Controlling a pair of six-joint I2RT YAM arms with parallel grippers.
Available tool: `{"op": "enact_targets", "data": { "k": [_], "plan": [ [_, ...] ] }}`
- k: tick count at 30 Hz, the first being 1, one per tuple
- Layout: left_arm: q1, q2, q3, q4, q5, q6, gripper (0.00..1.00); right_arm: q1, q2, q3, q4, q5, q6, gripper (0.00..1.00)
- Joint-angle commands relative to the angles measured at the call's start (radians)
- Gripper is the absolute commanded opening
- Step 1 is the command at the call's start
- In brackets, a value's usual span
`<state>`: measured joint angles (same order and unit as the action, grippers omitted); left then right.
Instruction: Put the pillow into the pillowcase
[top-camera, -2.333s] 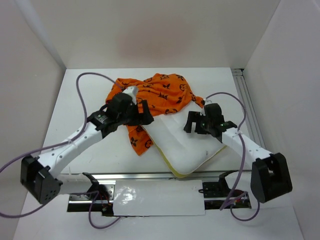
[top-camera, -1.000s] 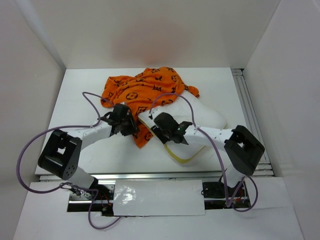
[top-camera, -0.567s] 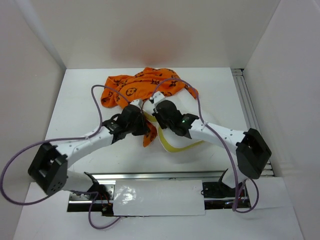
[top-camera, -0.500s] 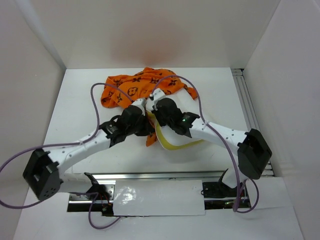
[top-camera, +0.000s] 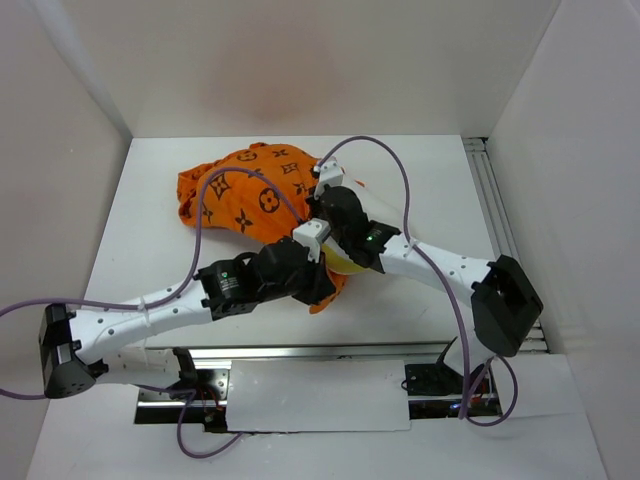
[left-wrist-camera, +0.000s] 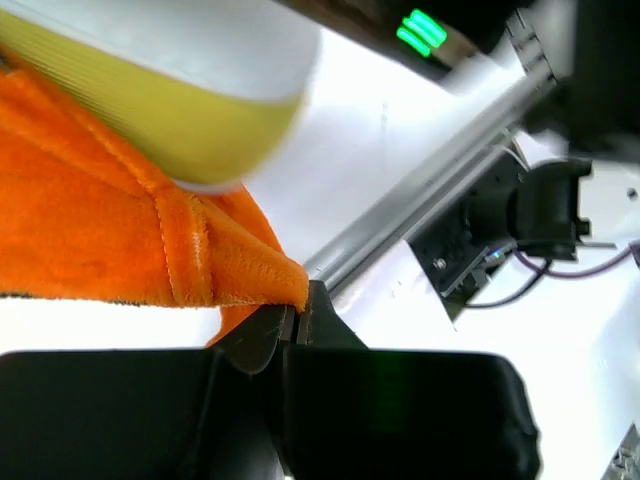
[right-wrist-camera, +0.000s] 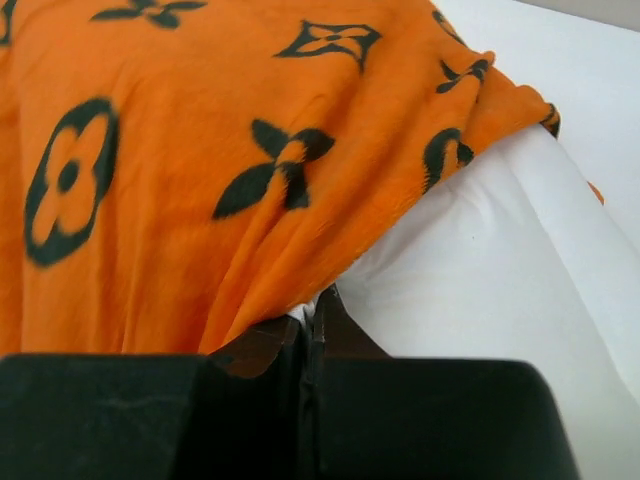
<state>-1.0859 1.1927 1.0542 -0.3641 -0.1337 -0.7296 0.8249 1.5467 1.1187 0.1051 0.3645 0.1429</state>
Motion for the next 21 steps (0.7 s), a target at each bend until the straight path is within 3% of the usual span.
{"op": "enact_targets", "data": {
  "k": [1, 5, 7, 8, 9, 10, 11, 14, 18, 19, 20, 21],
  "plan": [
    [-0.091, -0.001, 0.024, 0.142, 0.240, -0.014, 0.00, -0.049, -0.016, -0.013, 0.335, 0.068, 0.079, 0.00],
    [-0.100, 0.019, 0.003, 0.090, 0.151, -0.068, 0.00, -0.049, -0.051, -0.088, 0.271, -0.138, 0.102, 0.00],
    [-0.100, 0.028, -0.006, 0.090, 0.140, -0.083, 0.00, -0.049, -0.066, -0.152, 0.231, -0.253, 0.115, 0.06],
    [-0.100, 0.042, -0.017, 0.090, 0.140, -0.083, 0.00, -0.049, -0.088, -0.183, 0.172, -0.292, 0.130, 0.11],
    [-0.100, 0.042, -0.017, 0.099, 0.149, -0.083, 0.08, -0.049, -0.102, -0.197, 0.141, -0.327, 0.130, 0.19],
    [-0.100, 0.057, -0.017, 0.085, 0.149, -0.093, 0.14, -0.049, -0.117, -0.209, 0.107, -0.366, 0.142, 0.36],
    [-0.100, 0.068, -0.017, 0.076, 0.149, -0.093, 0.17, -0.049, -0.157, -0.221, 0.049, -0.377, 0.142, 0.42],
    [-0.100, 0.079, -0.048, 0.076, 0.140, -0.116, 0.23, -0.049, -0.265, -0.276, -0.005, -0.354, 0.196, 0.48],
    [-0.100, 0.111, -0.057, 0.088, 0.166, -0.128, 0.23, -0.058, -0.405, -0.330, -0.071, -0.314, 0.214, 0.63],
    [-0.100, 0.126, -0.057, 0.088, 0.175, -0.128, 0.29, -0.058, -0.446, -0.330, -0.093, -0.279, 0.215, 0.78],
    [-0.100, 0.127, -0.057, 0.088, 0.184, -0.128, 0.39, -0.058, -0.462, -0.330, -0.138, -0.260, 0.215, 1.00],
    [-0.100, 0.139, -0.043, 0.076, 0.204, -0.116, 0.51, -0.058, -0.476, -0.312, -0.162, -0.245, 0.215, 1.00]
  ]
}}
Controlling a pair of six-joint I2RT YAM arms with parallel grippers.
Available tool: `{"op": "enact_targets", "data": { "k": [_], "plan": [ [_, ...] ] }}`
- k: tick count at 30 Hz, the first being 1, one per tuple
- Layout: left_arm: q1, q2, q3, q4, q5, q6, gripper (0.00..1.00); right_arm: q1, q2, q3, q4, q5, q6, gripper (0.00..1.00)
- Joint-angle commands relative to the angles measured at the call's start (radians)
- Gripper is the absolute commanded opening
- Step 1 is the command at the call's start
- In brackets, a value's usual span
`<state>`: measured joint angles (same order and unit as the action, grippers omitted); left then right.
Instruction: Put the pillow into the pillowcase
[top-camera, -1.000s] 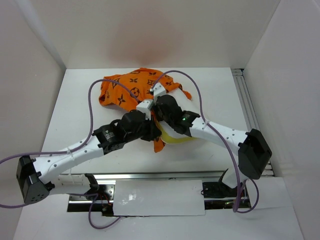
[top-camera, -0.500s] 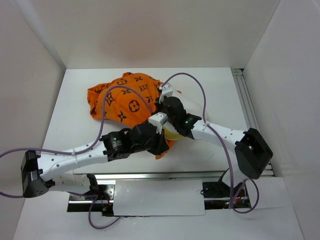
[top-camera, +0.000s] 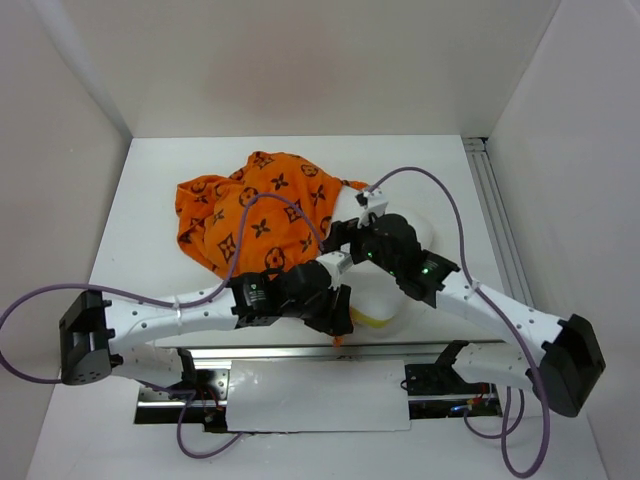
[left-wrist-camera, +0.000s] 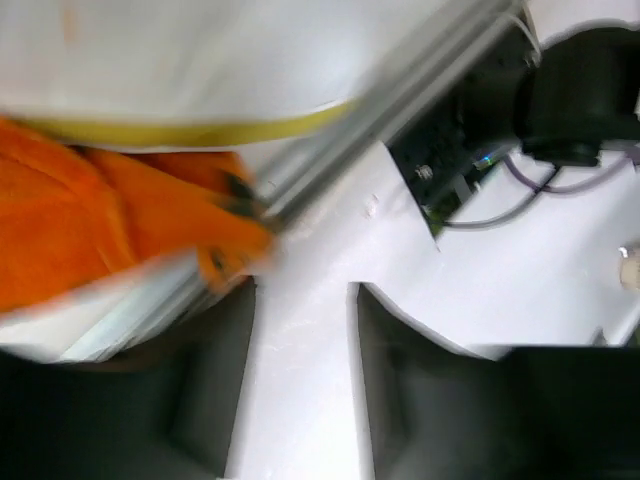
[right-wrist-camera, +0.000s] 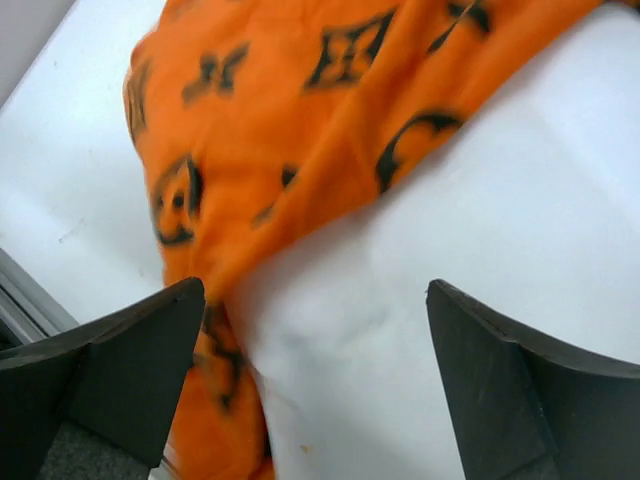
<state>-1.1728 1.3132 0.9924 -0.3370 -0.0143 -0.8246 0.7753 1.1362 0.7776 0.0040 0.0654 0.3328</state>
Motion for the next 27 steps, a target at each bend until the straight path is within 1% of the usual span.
{"op": "enact_targets", "data": {
  "k": [1, 2, 3, 5, 7, 8, 9, 10, 11, 12, 14, 15, 16, 17, 18, 19, 20, 21, 22, 23, 24, 25, 27],
  "plan": [
    [-0.013, 0.027, 0.028, 0.049, 0.085, -0.021, 0.62, -0.017, -0.075, 0.040, -0.085, 0.075, 0.025, 1.00],
    [-0.013, 0.027, 0.041, 0.035, 0.094, -0.012, 0.89, -0.018, -0.087, 0.051, -0.137, 0.129, 0.025, 1.00],
    [-0.013, 0.027, 0.041, 0.020, 0.094, 0.001, 1.00, -0.028, -0.087, 0.075, -0.160, 0.151, 0.025, 1.00],
    [-0.013, 0.027, 0.067, -0.009, 0.094, 0.010, 1.00, -0.039, -0.087, 0.086, -0.205, 0.188, 0.025, 1.00],
    [-0.013, 0.017, 0.107, -0.074, 0.053, 0.021, 1.00, -0.050, -0.087, 0.107, -0.223, 0.212, 0.025, 1.00],
    [-0.013, 0.017, 0.121, -0.091, 0.025, 0.021, 1.00, -0.066, -0.087, 0.107, -0.223, 0.244, 0.038, 1.00],
    [-0.013, 0.017, 0.164, -0.120, -0.043, 0.030, 1.00, -0.091, -0.087, 0.118, -0.236, 0.255, 0.038, 1.00],
    [-0.001, 0.017, 0.195, -0.160, -0.080, 0.030, 1.00, -0.108, -0.075, 0.118, -0.236, 0.264, 0.047, 1.00],
    [0.018, 0.032, 0.230, -0.242, -0.107, 0.044, 1.00, -0.125, -0.066, 0.133, -0.236, 0.264, 0.048, 1.00],
    [0.071, 0.067, 0.309, -0.282, -0.127, 0.044, 1.00, -0.145, -0.046, 0.144, -0.246, 0.249, 0.037, 1.00],
    [0.129, 0.113, 0.397, -0.350, -0.197, 0.080, 1.00, -0.200, -0.035, 0.153, -0.246, 0.223, 0.017, 1.00],
    [0.195, 0.141, 0.440, -0.378, -0.213, 0.102, 1.00, -0.223, -0.011, 0.153, -0.234, 0.208, 0.008, 1.00],
    [0.229, 0.206, 0.524, -0.378, -0.236, 0.154, 1.00, -0.273, -0.010, 0.153, -0.222, 0.195, -0.001, 1.00],
    [0.263, 0.246, 0.570, -0.390, -0.236, 0.180, 1.00, -0.304, 0.005, 0.153, -0.222, 0.183, -0.001, 1.00],
    [0.300, 0.288, 0.618, -0.390, -0.227, 0.215, 1.00, -0.338, 0.026, 0.169, -0.222, 0.141, -0.011, 1.00],
    [0.365, 0.332, 0.714, -0.399, -0.207, 0.250, 0.97, -0.370, 0.036, 0.179, -0.208, 0.108, -0.021, 1.00],
    [0.392, 0.430, 0.770, -0.411, -0.193, 0.298, 0.95, -0.437, 0.046, 0.189, -0.196, 0.068, -0.055, 1.00],
    [0.422, 0.481, 0.825, -0.422, -0.193, 0.336, 0.93, -0.473, 0.065, 0.199, -0.179, -0.032, -0.078, 1.00],
    [0.432, 0.582, 0.932, -0.445, -0.231, 0.390, 0.93, -0.538, 0.077, 0.212, -0.155, -0.086, -0.142, 1.00],
    [0.441, 0.583, 0.989, -0.460, -0.242, 0.416, 0.93, -0.568, 0.088, 0.212, -0.154, -0.126, -0.175, 1.00],
    [0.450, 0.695, 1.055, -0.483, -0.242, 0.451, 0.93, -0.597, 0.102, 0.222, -0.154, -0.218, -0.216, 1.00],
    [0.466, 0.751, 1.194, -0.511, -0.242, 0.481, 0.92, -0.620, 0.131, 0.223, -0.154, -0.252, -0.263, 1.00],
    [0.479, 0.852, 1.311, -0.566, -0.265, 0.544, 0.92, -0.689, 0.164, 0.253, -0.154, -0.317, -0.340, 1.00]
  ]
}}
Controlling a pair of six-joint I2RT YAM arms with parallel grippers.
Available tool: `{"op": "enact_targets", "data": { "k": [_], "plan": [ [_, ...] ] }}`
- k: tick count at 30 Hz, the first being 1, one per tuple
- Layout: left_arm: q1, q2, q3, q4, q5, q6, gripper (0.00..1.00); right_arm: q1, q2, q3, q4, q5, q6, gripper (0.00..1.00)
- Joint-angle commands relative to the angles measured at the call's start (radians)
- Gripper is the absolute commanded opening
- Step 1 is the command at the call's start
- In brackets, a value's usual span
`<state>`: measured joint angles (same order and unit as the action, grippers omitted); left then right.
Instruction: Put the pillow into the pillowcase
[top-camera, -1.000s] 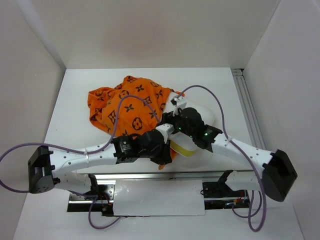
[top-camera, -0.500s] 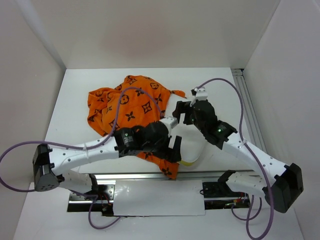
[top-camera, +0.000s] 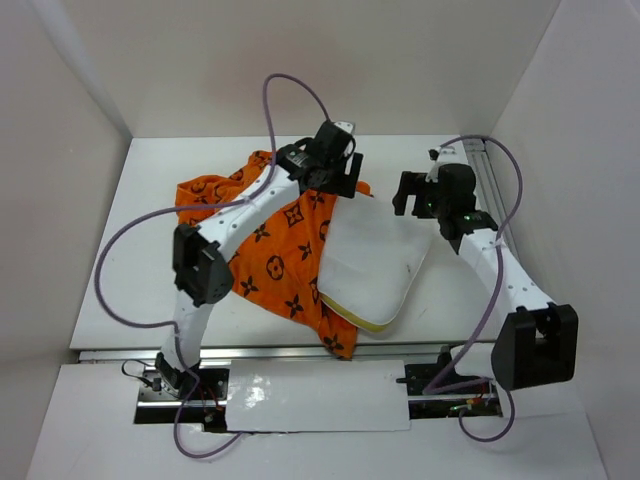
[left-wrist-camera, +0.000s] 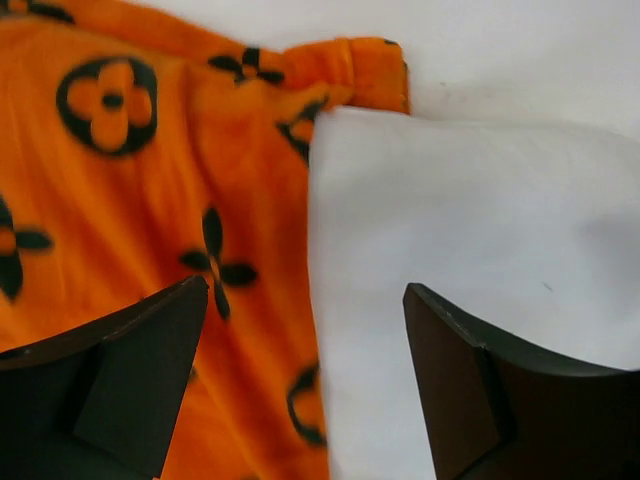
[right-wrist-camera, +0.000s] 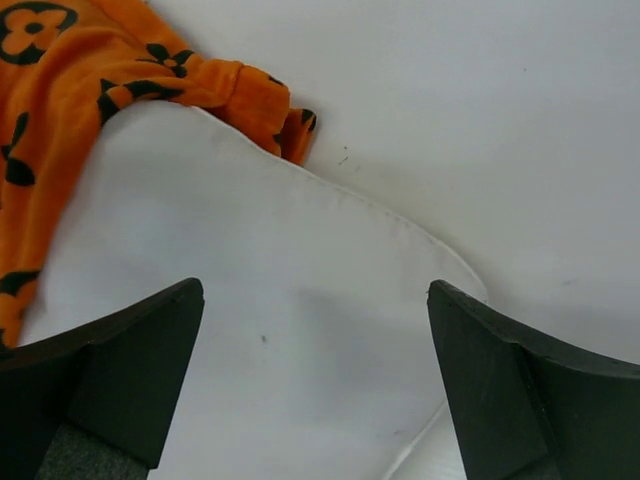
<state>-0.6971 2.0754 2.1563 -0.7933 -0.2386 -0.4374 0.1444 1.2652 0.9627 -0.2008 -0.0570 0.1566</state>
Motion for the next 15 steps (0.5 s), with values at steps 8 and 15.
{"op": "enact_targets", "data": {
  "k": [8, 15],
  "plan": [
    [0.042, 0.264, 0.232, 0.056, -0.237, 0.218, 0.91, -0.151, 0.288, 0.189, -0.028, -0.610, -0.488, 1.00],
    [0.042, 0.341, 0.251, 0.126, -0.261, 0.218, 0.79, -0.151, 0.499, 0.343, -0.175, -0.584, -0.592, 1.00]
  ]
}}
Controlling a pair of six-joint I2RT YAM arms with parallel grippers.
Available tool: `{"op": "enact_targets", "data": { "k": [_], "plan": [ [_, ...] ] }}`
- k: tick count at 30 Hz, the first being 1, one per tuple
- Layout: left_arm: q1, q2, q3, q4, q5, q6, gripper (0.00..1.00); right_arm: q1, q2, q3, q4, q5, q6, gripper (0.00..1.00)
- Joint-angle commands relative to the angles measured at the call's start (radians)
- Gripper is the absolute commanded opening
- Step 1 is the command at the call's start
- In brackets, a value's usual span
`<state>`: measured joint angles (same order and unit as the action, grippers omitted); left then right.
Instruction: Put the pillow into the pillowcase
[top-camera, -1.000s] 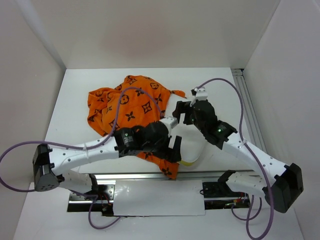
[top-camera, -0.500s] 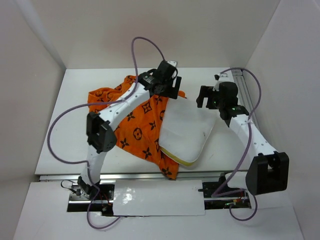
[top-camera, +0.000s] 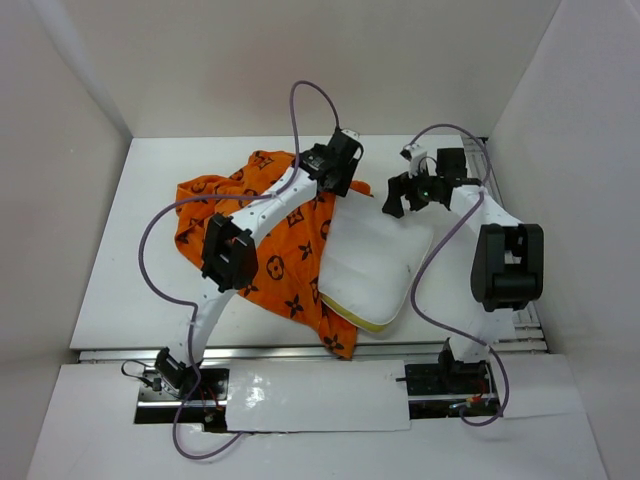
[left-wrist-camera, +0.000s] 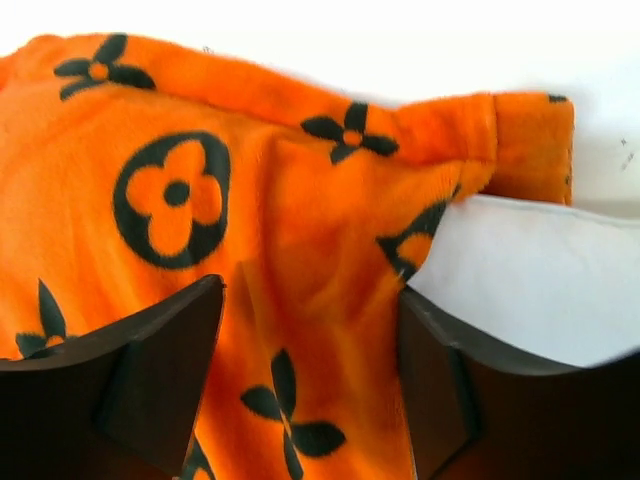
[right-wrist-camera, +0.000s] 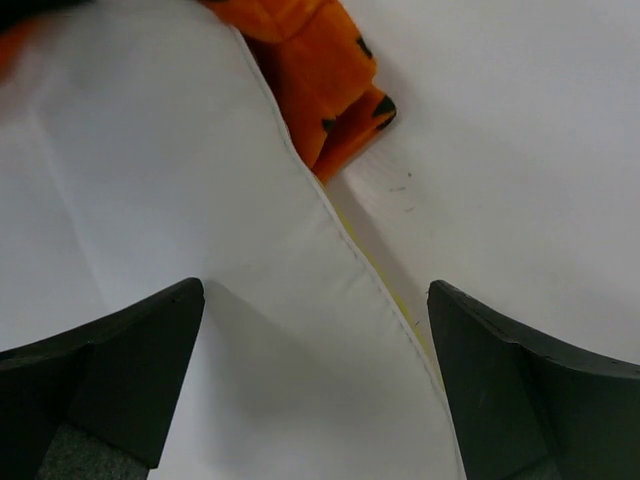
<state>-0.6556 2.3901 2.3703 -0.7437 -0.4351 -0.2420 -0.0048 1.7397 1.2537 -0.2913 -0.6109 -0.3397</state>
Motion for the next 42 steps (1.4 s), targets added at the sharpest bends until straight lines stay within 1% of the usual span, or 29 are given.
{"op": "enact_targets", "data": {
  "k": [1, 2, 3, 4, 7, 8, 10, 11, 13, 14, 15, 16, 18, 19, 20, 21, 22, 24, 25, 27, 28, 29, 30, 33, 34, 36, 37, 40, 42],
  "plan": [
    [0.001, 0.040, 0.037, 0.076, -0.065, 0.023, 0.77, -0.001, 0.035, 0.052, -0.097, -0.012, -0.111, 1.00],
    [0.001, 0.040, 0.037, 0.090, -0.051, 0.012, 0.74, -0.001, 0.044, 0.052, -0.097, -0.012, -0.120, 1.00],
    [0.001, 0.052, 0.026, 0.090, -0.051, 0.012, 0.64, -0.001, 0.067, 0.052, -0.097, -0.012, -0.139, 1.00],
    [0.001, 0.052, 0.026, 0.104, -0.038, 0.012, 0.58, -0.001, 0.081, 0.052, -0.111, -0.022, -0.150, 1.00],
    [0.001, 0.070, 0.026, 0.124, 0.021, 0.001, 0.32, -0.001, 0.150, 0.081, -0.179, -0.088, -0.192, 1.00],
    [0.001, 0.070, 0.026, 0.135, 0.021, 0.001, 0.28, -0.001, 0.182, 0.095, -0.210, -0.116, -0.205, 0.95],
    [0.001, 0.070, 0.017, 0.135, 0.062, 0.001, 0.20, 0.012, 0.207, 0.105, -0.238, -0.116, -0.238, 0.87],
    [0.001, 0.070, 0.017, 0.135, 0.062, -0.017, 0.00, 0.028, 0.216, 0.116, -0.252, -0.116, -0.249, 0.82],
    [0.001, 0.041, 0.017, 0.151, 0.117, -0.036, 0.00, 0.051, 0.216, 0.116, -0.252, -0.125, -0.249, 0.40],
    [0.001, 0.028, 0.017, 0.162, 0.127, -0.036, 0.00, 0.051, 0.216, 0.116, -0.235, -0.138, -0.228, 0.23],
    [-0.010, 0.014, 0.017, 0.182, 0.127, -0.036, 0.00, 0.063, 0.177, 0.116, -0.214, -0.138, -0.213, 0.00],
    [-0.010, -0.003, 0.007, 0.191, 0.127, -0.036, 0.00, 0.063, 0.150, 0.096, -0.139, -0.138, -0.143, 0.00],
    [-0.022, -0.055, 0.007, 0.204, 0.118, -0.036, 0.00, 0.094, 0.085, 0.046, -0.057, -0.147, -0.085, 0.00],
    [-0.048, -0.077, 0.007, 0.204, 0.118, -0.023, 0.00, 0.106, 0.005, 0.026, 0.030, -0.135, -0.015, 0.00],
    [-0.058, -0.121, 0.007, 0.204, 0.118, -0.023, 0.00, 0.126, -0.035, -0.018, 0.062, -0.135, -0.015, 0.00],
    [-0.070, -0.147, 0.007, 0.204, 0.127, -0.013, 0.00, 0.135, -0.076, -0.043, 0.096, -0.174, 0.004, 0.00],
    [-0.097, -0.173, -0.012, 0.204, 0.127, -0.013, 0.00, 0.135, -0.159, -0.069, 0.200, -0.184, 0.077, 0.00],
    [-0.130, -0.253, -0.043, 0.225, 0.127, 0.010, 0.00, 0.161, -0.228, -0.152, 0.312, -0.223, 0.163, 0.00],
    [-0.160, -0.276, -0.068, 0.225, 0.127, 0.010, 0.00, 0.170, -0.288, -0.172, 0.405, -0.233, 0.238, 0.00],
    [-0.185, -0.308, -0.068, 0.225, 0.127, 0.010, 0.00, 0.216, -0.333, -0.249, 0.530, -0.233, 0.333, 0.00],
    [-0.209, -0.334, -0.077, 0.225, 0.136, 0.000, 0.00, 0.238, -0.366, -0.272, 0.654, -0.198, 0.375, 0.00],
    [-0.222, -0.347, -0.077, 0.225, 0.136, -0.014, 0.00, 0.282, -0.367, -0.313, 0.709, -0.155, 0.466, 0.00],
    [-0.234, -0.359, -0.077, 0.225, 0.136, -0.026, 0.00, 0.302, -0.379, -0.330, 0.757, -0.114, 0.499, 0.00],
    [-0.282, -0.416, -0.105, 0.222, 0.173, -0.059, 0.00, 0.385, -0.358, -0.396, 0.934, 0.099, 0.645, 0.00],
    [-0.311, -0.425, -0.114, 0.222, 0.173, -0.071, 0.00, 0.405, -0.332, -0.414, 1.018, 0.206, 0.697, 0.00],
    [-0.340, -0.450, -0.124, 0.234, 0.173, -0.071, 0.00, 0.459, -0.298, -0.479, 1.131, 0.296, 0.732, 0.00],
    [-0.363, -0.450, -0.125, 0.234, 0.182, -0.062, 0.00, 0.482, -0.257, -0.490, 1.193, 0.392, 0.767, 0.00],
    [-0.374, -0.459, -0.125, 0.234, 0.205, -0.071, 0.00, 0.497, -0.184, -0.467, 1.233, 0.492, 0.814, 0.00],
    [-0.374, -0.459, -0.146, 0.225, 0.172, -0.088, 0.00, 0.497, -0.132, -0.438, 1.218, 0.469, 0.846, 0.00]
  ]
}}
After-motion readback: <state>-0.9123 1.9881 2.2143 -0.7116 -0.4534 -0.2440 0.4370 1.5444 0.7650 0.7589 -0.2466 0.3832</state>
